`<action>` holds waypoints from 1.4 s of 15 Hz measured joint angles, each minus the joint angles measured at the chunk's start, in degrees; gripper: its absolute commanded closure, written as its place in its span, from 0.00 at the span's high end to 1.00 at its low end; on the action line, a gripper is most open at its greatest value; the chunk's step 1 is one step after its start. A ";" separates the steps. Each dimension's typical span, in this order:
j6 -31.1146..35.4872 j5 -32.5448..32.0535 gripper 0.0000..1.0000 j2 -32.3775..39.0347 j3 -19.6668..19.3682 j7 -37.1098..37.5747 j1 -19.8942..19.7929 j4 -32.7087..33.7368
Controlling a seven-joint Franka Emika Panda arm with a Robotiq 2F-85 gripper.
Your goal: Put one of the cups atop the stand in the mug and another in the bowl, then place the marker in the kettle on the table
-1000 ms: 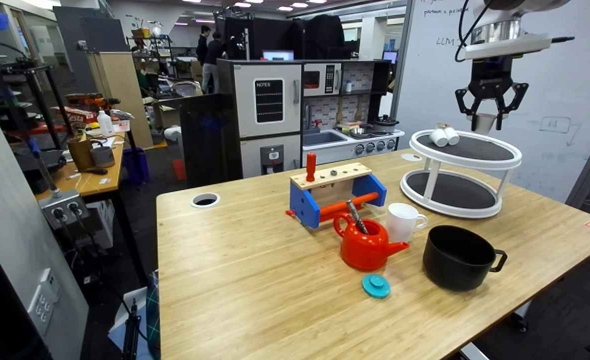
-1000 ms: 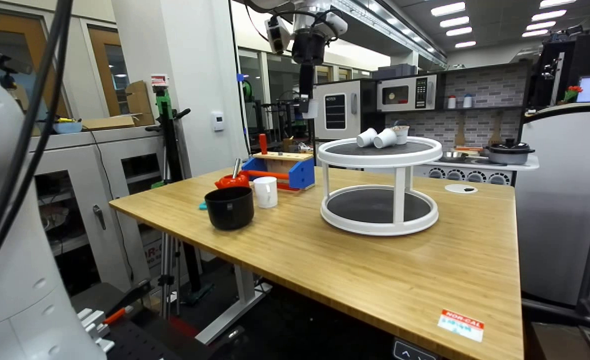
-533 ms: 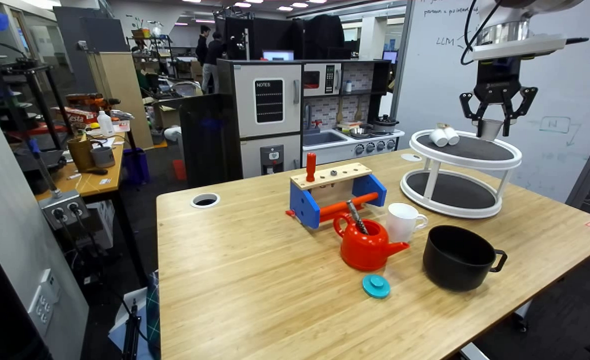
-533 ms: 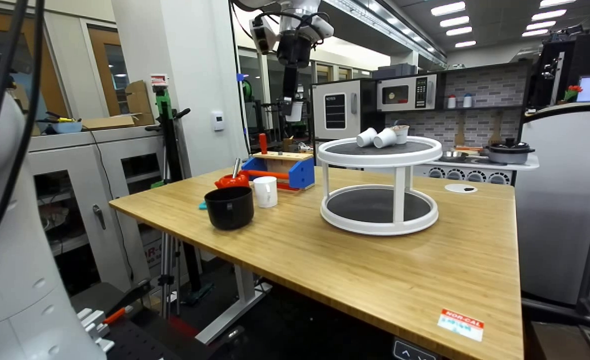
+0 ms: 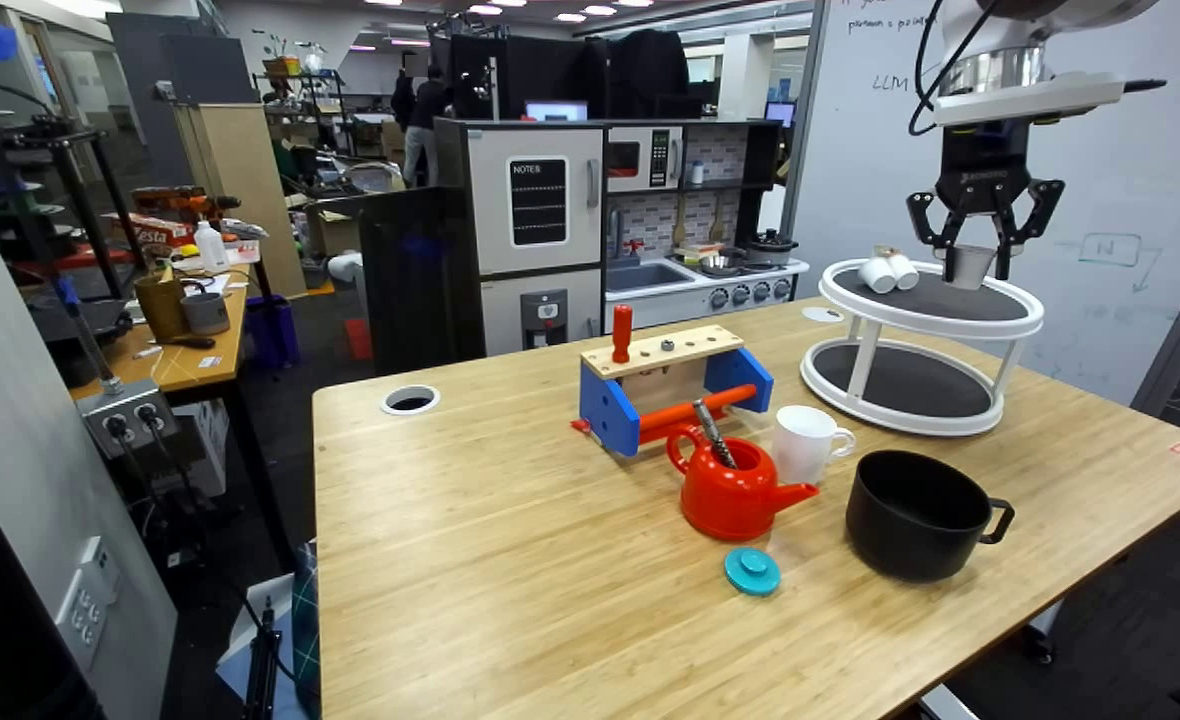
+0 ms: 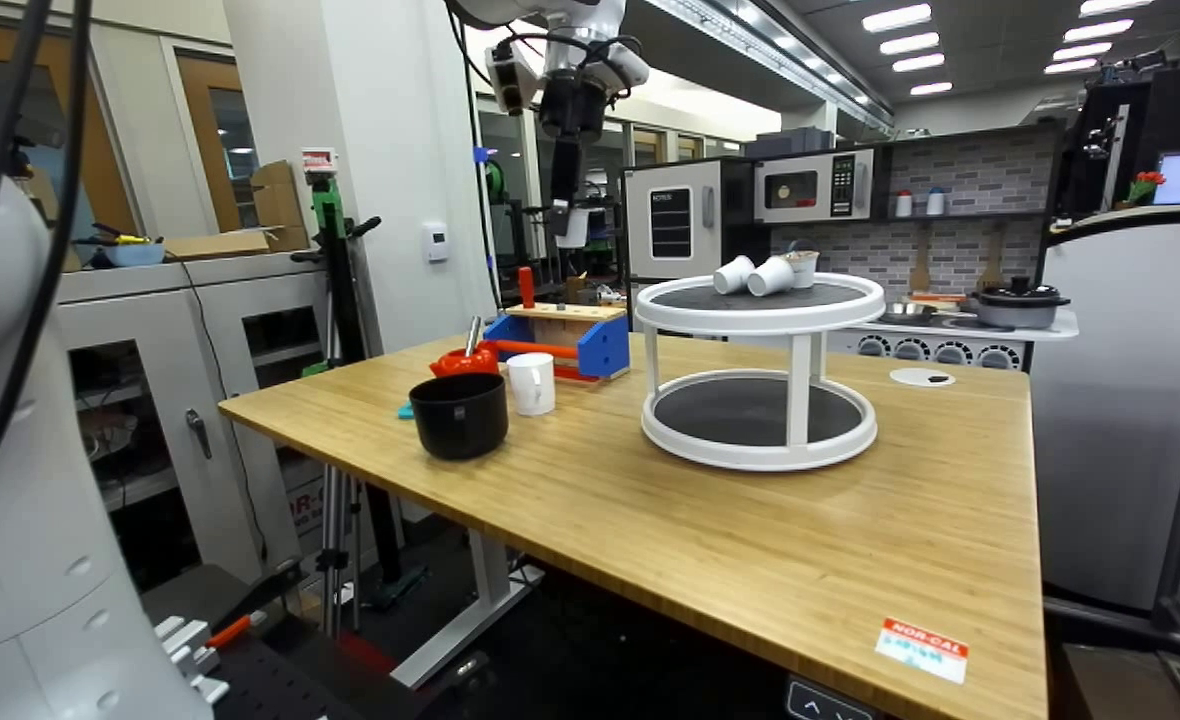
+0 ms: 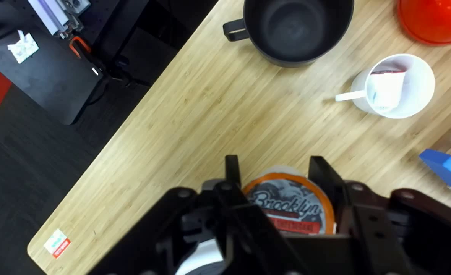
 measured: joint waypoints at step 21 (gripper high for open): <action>-0.05 0.27 0.23 -3.99 6.98 -5.13 1.33 -10.16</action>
